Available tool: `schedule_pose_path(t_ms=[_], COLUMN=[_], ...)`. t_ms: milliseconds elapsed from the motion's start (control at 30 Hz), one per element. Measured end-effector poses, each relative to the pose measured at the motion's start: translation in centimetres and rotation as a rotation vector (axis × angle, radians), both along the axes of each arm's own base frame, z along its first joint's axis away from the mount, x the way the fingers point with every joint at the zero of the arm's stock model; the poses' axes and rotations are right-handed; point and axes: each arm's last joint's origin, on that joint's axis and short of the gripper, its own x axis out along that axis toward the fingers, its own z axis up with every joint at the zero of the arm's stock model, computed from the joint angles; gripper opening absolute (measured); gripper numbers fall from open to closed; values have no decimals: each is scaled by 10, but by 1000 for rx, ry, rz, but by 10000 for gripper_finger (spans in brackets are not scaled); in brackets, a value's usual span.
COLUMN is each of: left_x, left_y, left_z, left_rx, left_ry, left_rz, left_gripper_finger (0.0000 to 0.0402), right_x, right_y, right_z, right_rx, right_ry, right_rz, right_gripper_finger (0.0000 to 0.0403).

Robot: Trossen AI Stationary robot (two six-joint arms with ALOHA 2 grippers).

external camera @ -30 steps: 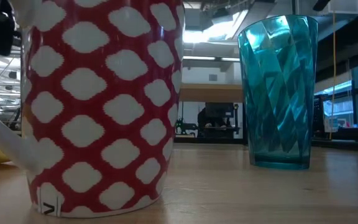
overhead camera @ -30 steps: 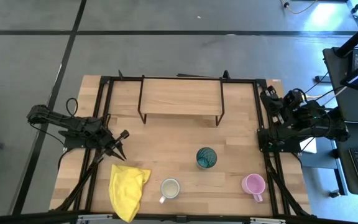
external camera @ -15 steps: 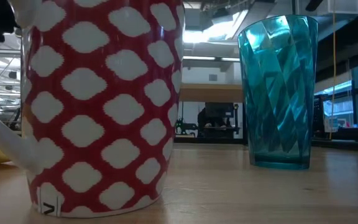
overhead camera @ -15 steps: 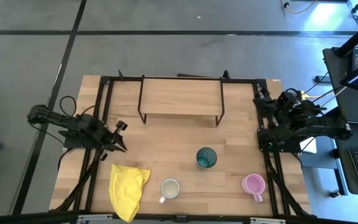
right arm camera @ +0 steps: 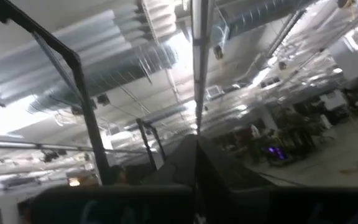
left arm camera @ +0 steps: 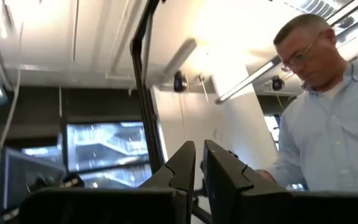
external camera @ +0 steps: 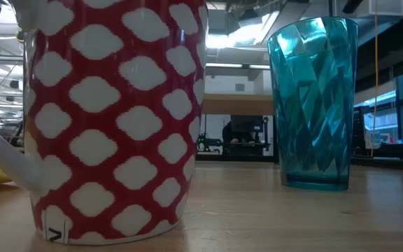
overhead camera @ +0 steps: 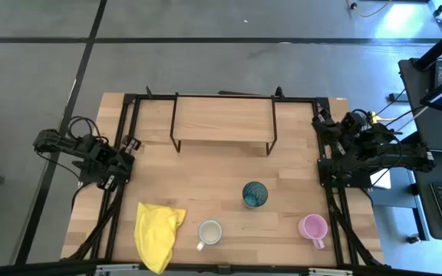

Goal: Stack small to large cups/mugs on shelf
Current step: Put the white/red mug on the shelf

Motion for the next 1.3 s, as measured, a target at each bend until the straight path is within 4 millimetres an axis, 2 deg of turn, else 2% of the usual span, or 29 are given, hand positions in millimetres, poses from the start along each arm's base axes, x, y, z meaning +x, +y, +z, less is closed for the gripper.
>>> schedule_pose_path(t_ms=[167, 233, 333, 433, 500, 633, 800, 1000, 1133, 1300], left_x=[-9, -6, 6, 14, 14, 8, 3, 25, 48, 66], left_y=[3, 5, 8, 7, 7, 7, 5, -3, -11, -18], left_z=[9, 9, 1, -3, 3, 26, 55, 85, 110, 138], left_rx=[-89, -252, -484, -573, -609, -564, -486, -418, -302, -190], left_ry=[-92, -6, 231, 425, 471, 456, 496, 835, 990, 1044], left_rz=[-39, -63, -43, -42, -71, -125, -177, -159, -202, -239], left_gripper_finger=[27, 27, 27, 27, 27, 27, 27, 27, 27, 27], right_x=[9, 18, 33, 43, 46, 51, 60, 91, 111, 126], right_y=[6, 6, 6, 6, 5, 4, 4, 12, 17, 15], right_z=[22, 35, 58, 83, 99, 121, 133, 119, 120, 130], right_rx=[-161, -205, -279, -338, -340, -332, -272, -318, -408, -471], right_ry=[12, 91, 250, 412, 540, 785, 1037, 1385, 1448, 1440], right_rz=[132, 138, 119, 100, 85, 108, 159, 257, 293, 219], right_gripper_finger=[13, 13, 13, 13, 13, 13, 13, 13, 13, 13])
